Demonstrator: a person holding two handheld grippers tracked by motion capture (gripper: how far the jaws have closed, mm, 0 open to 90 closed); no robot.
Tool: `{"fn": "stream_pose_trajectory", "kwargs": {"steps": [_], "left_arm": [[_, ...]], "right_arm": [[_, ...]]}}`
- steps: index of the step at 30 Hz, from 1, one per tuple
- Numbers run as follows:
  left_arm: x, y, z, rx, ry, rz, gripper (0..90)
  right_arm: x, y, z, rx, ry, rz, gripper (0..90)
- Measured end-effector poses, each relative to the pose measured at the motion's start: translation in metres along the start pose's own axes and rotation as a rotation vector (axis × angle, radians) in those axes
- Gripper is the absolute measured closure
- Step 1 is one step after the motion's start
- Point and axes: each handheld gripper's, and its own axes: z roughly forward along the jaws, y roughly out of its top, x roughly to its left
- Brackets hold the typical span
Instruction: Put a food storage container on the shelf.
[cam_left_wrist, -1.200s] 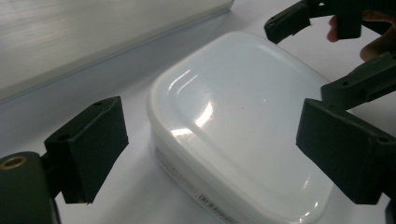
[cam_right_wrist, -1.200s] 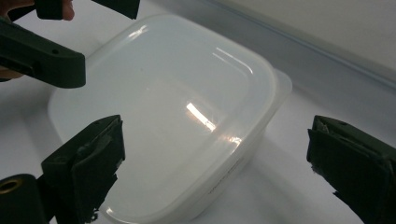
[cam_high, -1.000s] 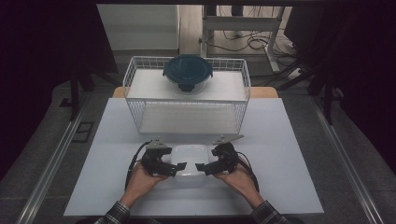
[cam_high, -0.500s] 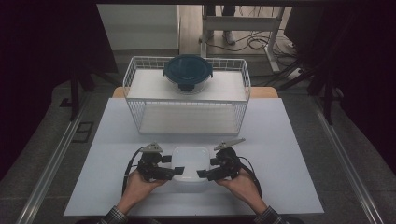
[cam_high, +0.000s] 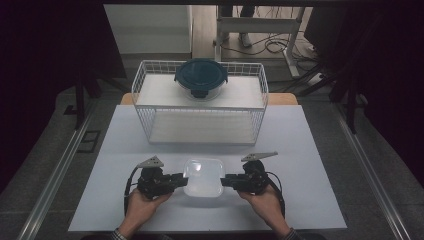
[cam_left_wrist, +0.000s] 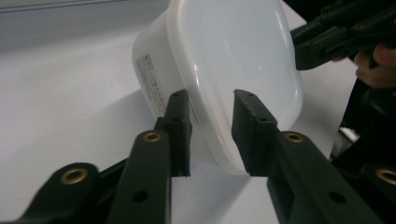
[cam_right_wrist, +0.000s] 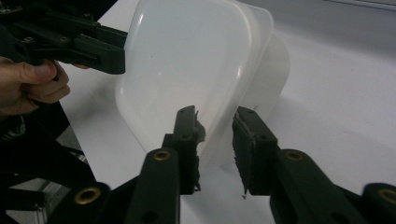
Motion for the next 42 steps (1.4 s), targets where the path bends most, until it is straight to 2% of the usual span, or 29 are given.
{"fn": "stream_pose_trajectory", "kwargs": {"steps": [3, 6, 11, 21, 32, 42], "left_arm": [[0.002, -0.001, -0.002, -0.017, -0.005, -0.021, 77.5], [0.004, -0.001, -0.002, -0.022, -0.009, -0.036, 78.5], [0.002, -0.001, -0.002, -0.032, 0.010, -0.022, 79.1], [-0.001, 0.008, -0.008, -0.070, 0.015, 0.002, 79.3], [-0.006, 0.027, -0.019, -0.114, 0.028, 0.029, 79.2], [-0.017, 0.055, -0.037, -0.160, 0.059, 0.070, 79.2]], "right_arm": [[0.001, -0.001, -0.001, -0.009, -0.012, 0.001, 78.5], [0.002, -0.001, -0.001, -0.013, -0.023, -0.009, 78.8], [0.003, -0.001, 0.000, -0.021, -0.043, -0.020, 79.0], [0.006, 0.005, -0.005, -0.070, -0.044, -0.040, 79.1], [0.012, 0.025, -0.018, -0.120, -0.050, -0.075, 79.1], [0.021, 0.052, -0.032, -0.166, -0.053, -0.120, 79.1]]}}
